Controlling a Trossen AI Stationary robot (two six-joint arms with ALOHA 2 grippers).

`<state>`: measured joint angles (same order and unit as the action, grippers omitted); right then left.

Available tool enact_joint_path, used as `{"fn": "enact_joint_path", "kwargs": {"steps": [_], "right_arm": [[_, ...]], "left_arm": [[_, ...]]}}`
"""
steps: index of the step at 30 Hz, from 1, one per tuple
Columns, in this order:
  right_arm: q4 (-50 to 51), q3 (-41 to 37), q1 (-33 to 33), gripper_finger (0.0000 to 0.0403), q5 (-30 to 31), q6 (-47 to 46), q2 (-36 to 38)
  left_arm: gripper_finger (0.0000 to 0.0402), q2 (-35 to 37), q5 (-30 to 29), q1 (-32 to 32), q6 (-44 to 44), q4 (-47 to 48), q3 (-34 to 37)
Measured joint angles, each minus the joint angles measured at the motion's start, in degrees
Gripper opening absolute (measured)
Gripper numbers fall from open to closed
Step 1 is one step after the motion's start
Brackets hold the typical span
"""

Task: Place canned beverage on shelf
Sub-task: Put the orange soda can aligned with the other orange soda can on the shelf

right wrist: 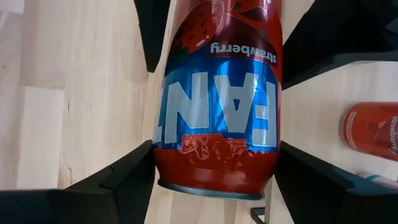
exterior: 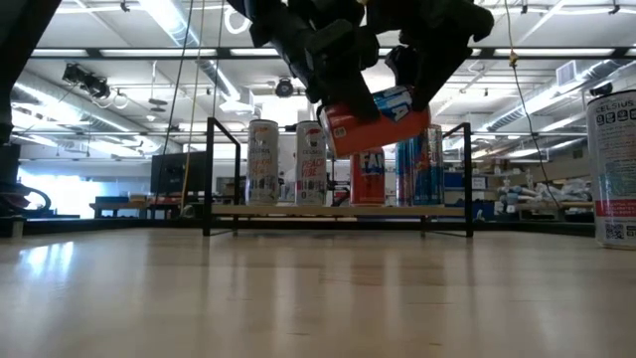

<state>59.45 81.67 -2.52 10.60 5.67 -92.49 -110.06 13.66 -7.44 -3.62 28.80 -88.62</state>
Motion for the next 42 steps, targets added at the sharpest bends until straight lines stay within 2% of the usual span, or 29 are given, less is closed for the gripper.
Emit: {"fn": "enact_joint_path", "kwargs": {"steps": [37,42], "right_arm": [[1.54,0.0,0.02,0.0293,-0.23,-0.7,0.0],[1.53,0.0,0.02,0.0293,-0.23,-0.57,0.0]], "left_arm": [[0.0389,0.07,0.14,0.02,3.03,-1.14,-0.02],[0.0389,0.1,0.15,-0.11,5.95,-2.56,-0.04]]}}
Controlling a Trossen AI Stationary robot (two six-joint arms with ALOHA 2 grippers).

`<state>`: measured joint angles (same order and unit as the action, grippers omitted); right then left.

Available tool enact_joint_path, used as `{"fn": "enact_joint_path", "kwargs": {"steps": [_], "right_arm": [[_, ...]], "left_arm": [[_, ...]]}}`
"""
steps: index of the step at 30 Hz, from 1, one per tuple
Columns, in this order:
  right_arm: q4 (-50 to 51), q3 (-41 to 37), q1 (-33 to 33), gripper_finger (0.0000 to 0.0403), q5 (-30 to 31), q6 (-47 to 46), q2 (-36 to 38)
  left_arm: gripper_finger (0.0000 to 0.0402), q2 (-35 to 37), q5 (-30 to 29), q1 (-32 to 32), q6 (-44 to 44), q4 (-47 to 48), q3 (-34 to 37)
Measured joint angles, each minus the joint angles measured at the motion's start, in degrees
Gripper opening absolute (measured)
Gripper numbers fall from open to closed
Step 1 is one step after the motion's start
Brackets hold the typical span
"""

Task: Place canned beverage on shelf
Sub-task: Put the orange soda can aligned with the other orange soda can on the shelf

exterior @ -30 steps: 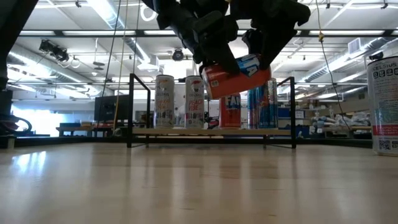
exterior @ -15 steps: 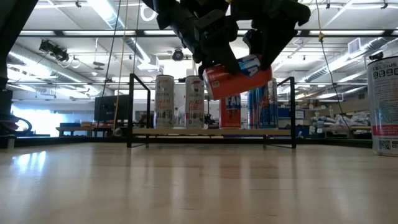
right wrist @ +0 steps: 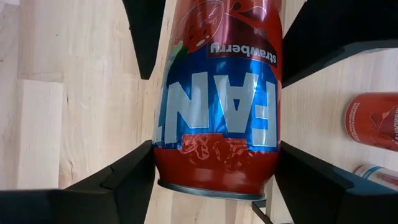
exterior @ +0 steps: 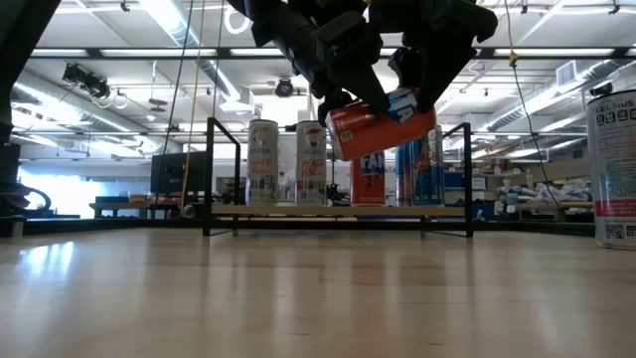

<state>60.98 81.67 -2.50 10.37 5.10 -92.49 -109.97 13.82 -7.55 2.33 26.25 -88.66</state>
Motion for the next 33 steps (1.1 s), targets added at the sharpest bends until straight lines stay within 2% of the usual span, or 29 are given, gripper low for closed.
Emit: {"fn": "enact_joint_path", "kwargs": {"steps": [10,19,24,33], "right_arm": [[-0.05,0.0,0.0,0.0293,0.24,0.26,0.0],[-0.05,0.0,0.0,0.0293,0.02,0.66,0.0],[-1.42,-0.02,-0.01,0.0293,-0.67,1.06,0.0],[-3.28,-0.09,-0.15,0.0293,-2.33,7.06,-0.04]], "left_arm": [[0.0381,0.04,-0.01,-0.02,0.0,0.19,0.0],[0.0298,0.04,1.54,-0.07,-0.85,0.3,0.0],[0.03,0.04,4.59,0.16,-2.64,0.88,0.0],[0.0345,0.04,9.89,0.45,-3.2,3.29,0.0]]}}
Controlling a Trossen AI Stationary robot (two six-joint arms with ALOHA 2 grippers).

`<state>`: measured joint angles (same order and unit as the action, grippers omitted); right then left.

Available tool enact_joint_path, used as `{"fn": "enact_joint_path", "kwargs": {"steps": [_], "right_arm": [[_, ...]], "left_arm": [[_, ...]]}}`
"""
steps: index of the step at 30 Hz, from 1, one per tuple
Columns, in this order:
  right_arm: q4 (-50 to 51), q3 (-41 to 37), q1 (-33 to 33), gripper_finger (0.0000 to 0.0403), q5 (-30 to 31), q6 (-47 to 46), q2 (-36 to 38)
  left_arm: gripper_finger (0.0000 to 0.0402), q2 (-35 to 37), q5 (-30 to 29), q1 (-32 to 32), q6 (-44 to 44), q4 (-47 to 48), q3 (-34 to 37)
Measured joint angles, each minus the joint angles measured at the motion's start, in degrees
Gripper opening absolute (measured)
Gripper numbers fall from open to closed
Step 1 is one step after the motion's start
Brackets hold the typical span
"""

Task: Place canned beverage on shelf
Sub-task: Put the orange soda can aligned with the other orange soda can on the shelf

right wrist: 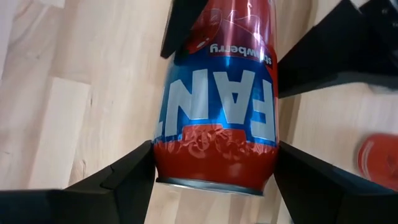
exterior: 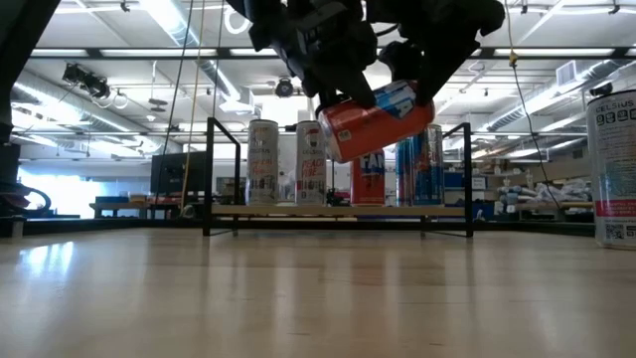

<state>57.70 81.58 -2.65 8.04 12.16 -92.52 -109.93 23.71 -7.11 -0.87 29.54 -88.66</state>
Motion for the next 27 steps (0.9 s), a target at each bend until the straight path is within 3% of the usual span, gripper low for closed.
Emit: {"fn": "enact_joint_path", "kwargs": {"steps": [17,27], "right_arm": [[-3.75,-0.04,-0.47,0.0292,2.43,1.26,0.02],[-3.92,-0.04,-0.47,0.0294,1.97,1.29,0.02]], "left_arm": [[0.0351,0.09,2.55,-0.51,0.45,0.11,0.07],[0.0299,0.09,2.25,-0.56,0.51,0.35,0.06]]}}
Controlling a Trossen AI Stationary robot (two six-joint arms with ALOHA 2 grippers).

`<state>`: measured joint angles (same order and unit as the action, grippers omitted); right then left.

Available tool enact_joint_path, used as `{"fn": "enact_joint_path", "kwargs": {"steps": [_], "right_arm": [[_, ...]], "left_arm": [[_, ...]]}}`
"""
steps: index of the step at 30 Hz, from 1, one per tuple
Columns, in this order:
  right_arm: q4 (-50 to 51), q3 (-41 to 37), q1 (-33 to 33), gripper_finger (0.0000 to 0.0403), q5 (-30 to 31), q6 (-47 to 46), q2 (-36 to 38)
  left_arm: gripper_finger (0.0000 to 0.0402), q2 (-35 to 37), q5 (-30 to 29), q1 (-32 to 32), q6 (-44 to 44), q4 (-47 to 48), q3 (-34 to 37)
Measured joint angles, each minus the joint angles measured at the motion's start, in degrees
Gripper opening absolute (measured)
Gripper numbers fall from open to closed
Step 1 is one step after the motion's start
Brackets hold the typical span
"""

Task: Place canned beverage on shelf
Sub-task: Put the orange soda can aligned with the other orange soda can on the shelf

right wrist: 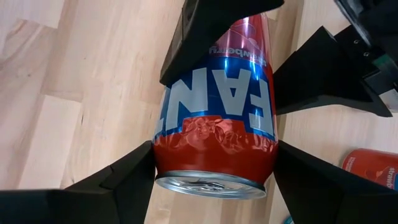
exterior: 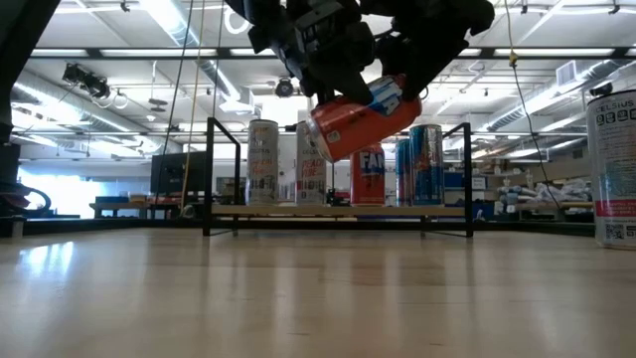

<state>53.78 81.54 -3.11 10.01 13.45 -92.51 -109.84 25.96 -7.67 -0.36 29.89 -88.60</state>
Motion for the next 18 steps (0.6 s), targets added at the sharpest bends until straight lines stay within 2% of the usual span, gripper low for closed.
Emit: {"fn": "enact_joint_path", "kwargs": {"steps": [8,13,18], "right_arm": [[0.28,0.09,0.04,0.0337,-1.0,-0.59,0.02],[-0.03,0.11,0.09,0.0341,-0.21,-2.65,0.93],[-0.87,0.44,0.14,0.0338,2.91,-4.5,5.12]], "left_arm": [[0.0298,-0.04,-0.19,-0.06,1.58,0.53,-0.01],[0.0298,-0.04,-0.76,-0.88,1.68,2.37,-0.23],[0.0298,-0.39,-1.29,-1.65,2.32,3.96,-0.04]]}}
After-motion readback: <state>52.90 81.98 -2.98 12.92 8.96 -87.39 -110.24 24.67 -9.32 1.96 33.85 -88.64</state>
